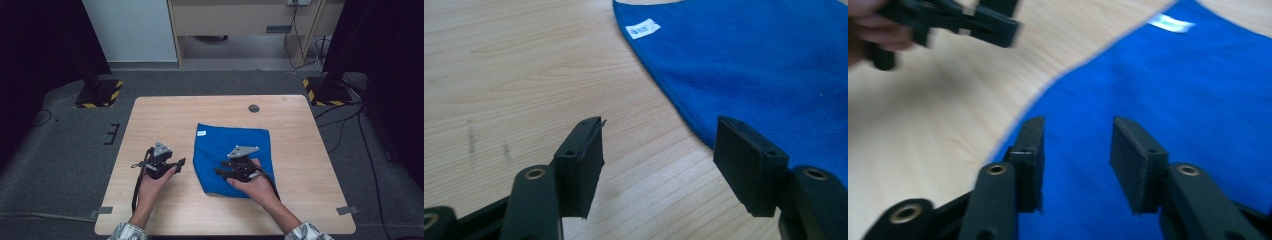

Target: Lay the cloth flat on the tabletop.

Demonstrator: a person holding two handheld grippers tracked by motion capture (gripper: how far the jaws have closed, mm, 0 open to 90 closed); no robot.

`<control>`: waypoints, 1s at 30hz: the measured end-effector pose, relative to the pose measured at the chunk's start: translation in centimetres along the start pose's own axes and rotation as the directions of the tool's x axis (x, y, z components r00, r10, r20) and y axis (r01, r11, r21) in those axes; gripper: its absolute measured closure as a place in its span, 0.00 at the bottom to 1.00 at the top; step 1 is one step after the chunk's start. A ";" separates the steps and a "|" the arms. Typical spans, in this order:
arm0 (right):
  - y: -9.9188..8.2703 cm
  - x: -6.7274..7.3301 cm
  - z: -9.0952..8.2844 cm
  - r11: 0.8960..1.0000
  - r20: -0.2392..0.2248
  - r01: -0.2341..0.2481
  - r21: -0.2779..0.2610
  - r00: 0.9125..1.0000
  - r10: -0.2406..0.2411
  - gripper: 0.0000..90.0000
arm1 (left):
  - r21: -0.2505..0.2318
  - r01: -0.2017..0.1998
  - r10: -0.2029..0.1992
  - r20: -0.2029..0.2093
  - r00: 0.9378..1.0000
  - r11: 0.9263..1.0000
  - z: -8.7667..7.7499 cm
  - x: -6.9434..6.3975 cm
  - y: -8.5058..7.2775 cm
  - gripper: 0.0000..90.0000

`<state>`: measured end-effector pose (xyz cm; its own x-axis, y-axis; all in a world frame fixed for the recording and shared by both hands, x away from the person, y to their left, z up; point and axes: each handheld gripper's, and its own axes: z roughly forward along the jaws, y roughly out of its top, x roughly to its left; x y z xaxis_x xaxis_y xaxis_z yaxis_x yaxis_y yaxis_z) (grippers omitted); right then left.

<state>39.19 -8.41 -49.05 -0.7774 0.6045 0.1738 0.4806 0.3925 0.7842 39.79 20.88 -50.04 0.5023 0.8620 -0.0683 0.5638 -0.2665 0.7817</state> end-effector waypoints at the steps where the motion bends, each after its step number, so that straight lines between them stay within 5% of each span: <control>1: -0.3 -0.5 -0.2 1.000 0.022 0.000 0.006 1.000 -0.001 0.60 | 0.005 -0.006 0.006 0.006 1.000 1.000 0.2 -0.2 0.1 0.40; 5: -1.5 -2.4 -1.0 1.000 0.121 -0.015 0.017 0.993 0.013 0.51 | 0.023 -0.041 0.041 0.033 0.999 0.999 0.7 -1.0 0.0 0.40; 8: -2.4 -3.0 -1.6 0.999 0.151 -0.022 0.029 0.988 0.017 0.54 | 0.042 -0.075 0.073 0.055 0.996 0.996 0.8 -1.6 -0.3 0.40; 12: -3.1 -2.5 -2.2 1.000 0.127 -0.004 0.025 0.992 0.001 0.65 | 0.063 -0.096 0.089 0.100 0.991 0.993 1.2 -2.5 -0.6 0.40; 16: -3.4 -1.5 -1.8 0.999 0.127 0.018 0.049 0.992 -0.024 0.65 | 0.069 -0.126 0.115 0.137 0.984 0.990 1.3 -3.8 -0.8 0.39; 22: -3.5 -0.2 -1.1 0.997 0.079 0.046 0.054 0.996 -0.050 0.77 | 0.071 -0.141 0.129 0.144 0.981 0.987 1.7 -4.4 -0.8 0.39; 30: -3.3 2.4 0.0 0.994 -0.004 0.101 0.048 0.995 -0.101 0.65 | 0.100 -0.163 0.149 0.137 0.979 0.981 3.0 -4.9 -0.8 0.41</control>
<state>35.76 -8.25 -51.17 -0.8236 0.5590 0.0958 0.4181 0.4844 0.7685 38.78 15.58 -52.19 0.6657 0.7453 -0.0354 0.5370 -0.4456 0.7162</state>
